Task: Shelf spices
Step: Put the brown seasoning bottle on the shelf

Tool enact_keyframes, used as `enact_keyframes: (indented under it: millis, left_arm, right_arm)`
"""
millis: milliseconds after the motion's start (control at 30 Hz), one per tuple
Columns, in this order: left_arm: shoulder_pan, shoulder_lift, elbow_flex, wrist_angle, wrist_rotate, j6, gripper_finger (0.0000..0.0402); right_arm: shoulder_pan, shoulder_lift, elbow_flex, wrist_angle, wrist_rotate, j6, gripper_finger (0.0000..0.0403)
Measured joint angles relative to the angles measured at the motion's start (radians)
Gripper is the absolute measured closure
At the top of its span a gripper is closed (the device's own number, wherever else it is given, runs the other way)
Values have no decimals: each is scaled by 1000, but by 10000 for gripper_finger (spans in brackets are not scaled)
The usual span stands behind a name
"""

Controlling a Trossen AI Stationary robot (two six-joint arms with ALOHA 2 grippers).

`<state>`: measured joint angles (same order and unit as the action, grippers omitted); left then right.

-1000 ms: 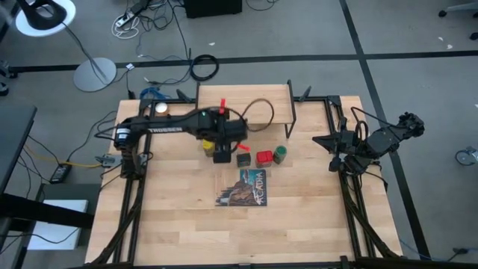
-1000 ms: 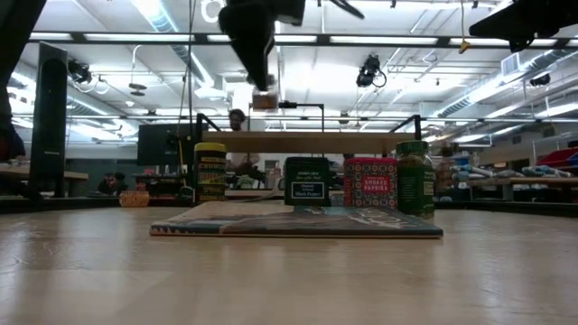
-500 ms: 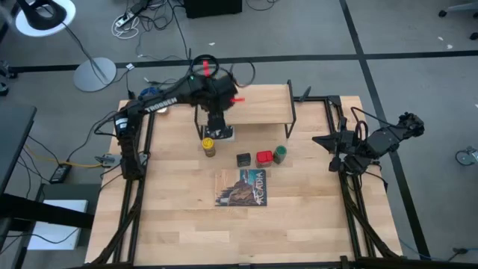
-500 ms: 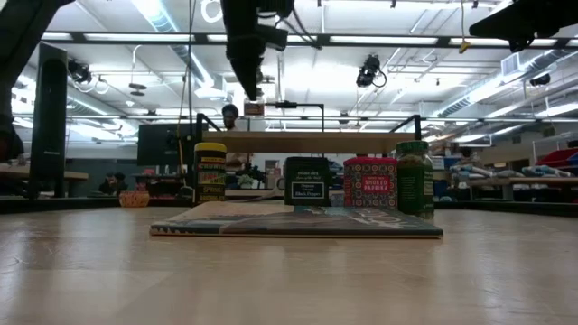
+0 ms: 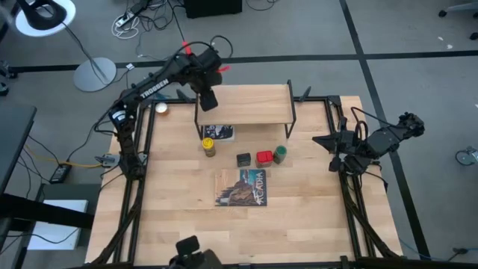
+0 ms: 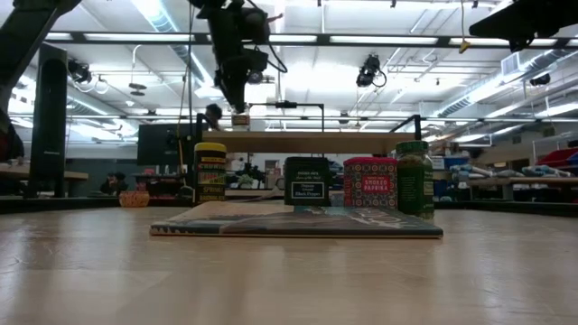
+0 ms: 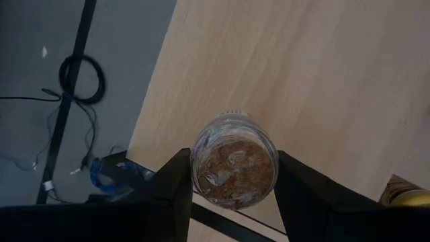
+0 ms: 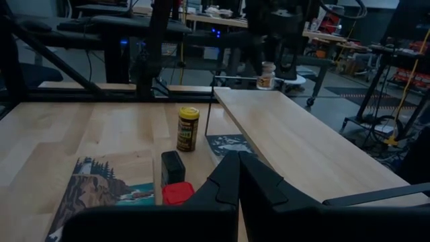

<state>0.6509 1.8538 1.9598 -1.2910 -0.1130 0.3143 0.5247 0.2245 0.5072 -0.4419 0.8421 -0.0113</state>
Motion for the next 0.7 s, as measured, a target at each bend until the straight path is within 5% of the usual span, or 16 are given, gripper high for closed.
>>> enact_keyframes:
  millis: [700]
  left_arm:
    - [104,64,0,34,45,86,236]
  right_arm:
    - [0,0,0,56,0,-51,398]
